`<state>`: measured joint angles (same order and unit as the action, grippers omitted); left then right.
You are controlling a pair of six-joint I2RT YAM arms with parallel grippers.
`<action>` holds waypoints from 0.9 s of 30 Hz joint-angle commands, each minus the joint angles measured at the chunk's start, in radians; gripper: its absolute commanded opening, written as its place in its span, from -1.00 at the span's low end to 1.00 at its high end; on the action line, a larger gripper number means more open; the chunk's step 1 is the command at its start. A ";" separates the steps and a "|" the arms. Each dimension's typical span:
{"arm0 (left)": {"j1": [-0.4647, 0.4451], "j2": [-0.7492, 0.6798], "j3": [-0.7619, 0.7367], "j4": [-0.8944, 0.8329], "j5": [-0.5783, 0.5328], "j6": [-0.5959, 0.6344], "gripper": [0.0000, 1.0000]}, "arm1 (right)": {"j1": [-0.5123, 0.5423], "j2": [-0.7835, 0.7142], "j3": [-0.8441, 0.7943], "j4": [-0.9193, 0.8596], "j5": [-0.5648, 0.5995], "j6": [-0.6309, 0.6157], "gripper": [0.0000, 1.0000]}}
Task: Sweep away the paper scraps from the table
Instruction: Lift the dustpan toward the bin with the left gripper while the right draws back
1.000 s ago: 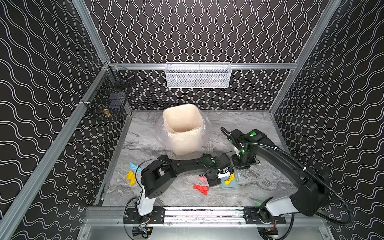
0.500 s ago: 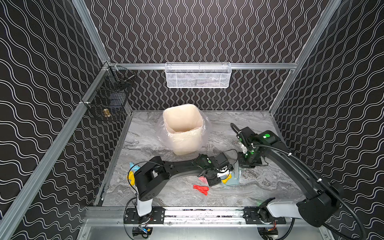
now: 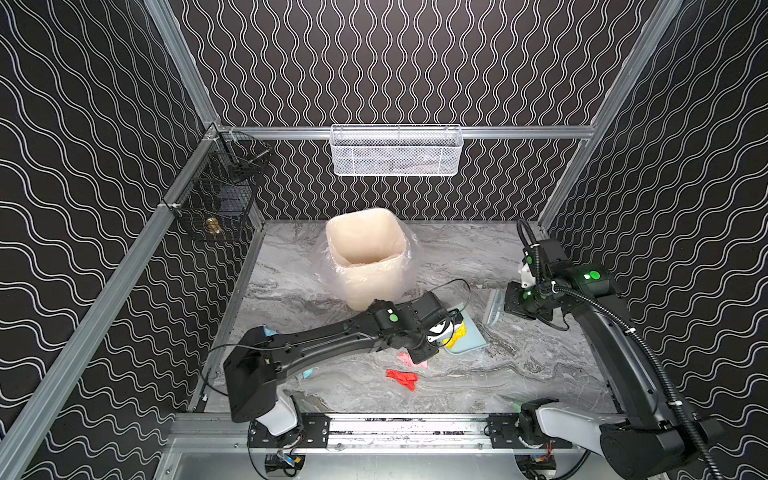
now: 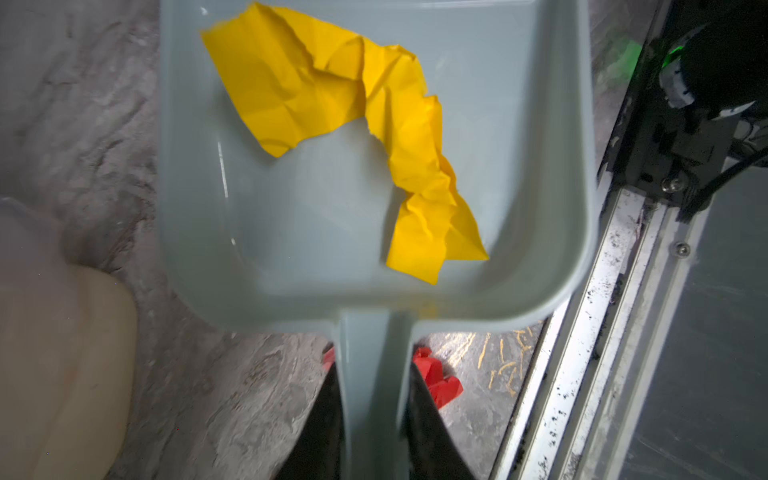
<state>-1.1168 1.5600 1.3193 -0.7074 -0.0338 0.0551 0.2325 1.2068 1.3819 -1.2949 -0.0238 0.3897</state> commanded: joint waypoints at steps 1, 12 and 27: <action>0.009 -0.056 0.049 -0.135 -0.080 -0.027 -0.87 | -0.012 0.011 -0.004 0.066 -0.042 -0.017 -1.00; 0.144 -0.161 0.313 -0.442 -0.193 -0.046 -0.85 | -0.044 0.081 0.007 0.134 -0.089 -0.067 -1.00; 0.490 -0.121 0.512 -0.559 -0.280 0.099 -0.83 | -0.056 0.140 0.044 0.145 -0.103 -0.101 -1.00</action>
<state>-0.6491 1.4296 1.8210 -1.2488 -0.2604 0.0940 0.1791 1.3430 1.4128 -1.1625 -0.1173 0.3019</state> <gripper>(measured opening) 0.216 0.088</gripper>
